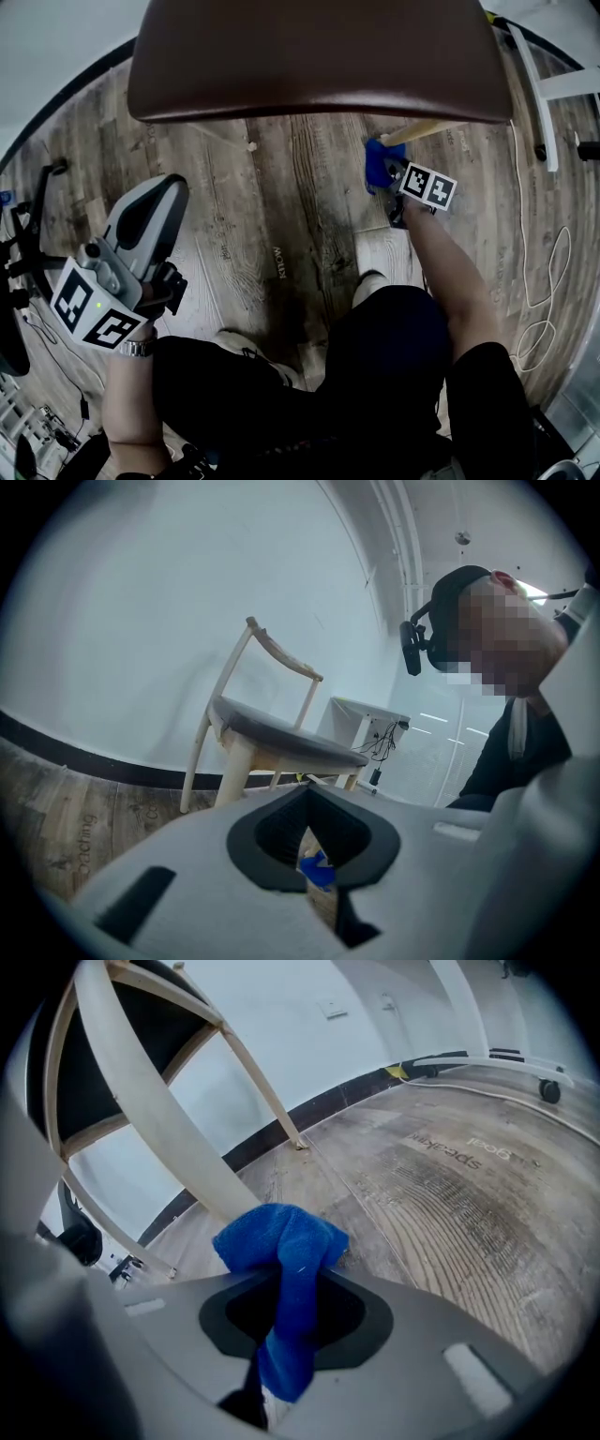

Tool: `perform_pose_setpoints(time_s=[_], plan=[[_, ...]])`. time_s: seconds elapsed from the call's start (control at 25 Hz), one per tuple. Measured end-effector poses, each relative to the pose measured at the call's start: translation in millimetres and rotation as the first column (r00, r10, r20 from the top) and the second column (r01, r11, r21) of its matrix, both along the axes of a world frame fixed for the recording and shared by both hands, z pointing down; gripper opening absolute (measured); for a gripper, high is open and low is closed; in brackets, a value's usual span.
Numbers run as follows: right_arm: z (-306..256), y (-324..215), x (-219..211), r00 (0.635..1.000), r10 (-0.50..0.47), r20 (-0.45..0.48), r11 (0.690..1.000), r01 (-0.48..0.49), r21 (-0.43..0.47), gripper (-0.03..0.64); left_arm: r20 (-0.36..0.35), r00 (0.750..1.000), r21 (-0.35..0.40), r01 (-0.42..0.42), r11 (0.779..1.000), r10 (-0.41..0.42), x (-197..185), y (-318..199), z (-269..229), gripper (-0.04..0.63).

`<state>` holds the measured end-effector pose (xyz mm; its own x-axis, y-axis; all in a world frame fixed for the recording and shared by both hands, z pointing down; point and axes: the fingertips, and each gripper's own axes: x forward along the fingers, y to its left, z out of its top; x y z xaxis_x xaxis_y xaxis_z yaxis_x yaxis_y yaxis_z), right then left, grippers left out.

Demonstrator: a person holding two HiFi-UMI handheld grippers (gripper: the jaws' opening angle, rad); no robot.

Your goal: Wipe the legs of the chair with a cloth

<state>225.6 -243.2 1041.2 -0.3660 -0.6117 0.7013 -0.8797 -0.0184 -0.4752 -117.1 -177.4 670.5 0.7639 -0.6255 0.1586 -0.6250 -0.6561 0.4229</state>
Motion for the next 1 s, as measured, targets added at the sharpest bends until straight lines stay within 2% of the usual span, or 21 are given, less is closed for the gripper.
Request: perform_pose_setpoints(time_s=[0.28,0.56,0.84,1.0], plan=[[-15,2,0,0.999,0.014,0.041,1.0,-0.014,0.006,0.085,-0.015,1.0,0.002,0.004,1.0,-0.004,0,0,-1,-0.002],[-100,4,-7,0.986,0.031,0.163,0.989,-0.054,0.136,0.084,-0.032,0.999,0.022,-0.001,1.0,0.002,1,3,-11,-0.002],[-219,16,-13,0.969,0.008,0.247,0.94,-0.091,0.328,0.084,-0.052,0.999,0.04,-0.009,0.999,0.011,6,4,-18,-0.002],[-285,22,-37,0.933,-0.073,0.354,0.902,-0.09,0.422,0.084,-0.056,0.998,0.042,-0.015,0.999,0.018,9,5,-20,-0.002]])
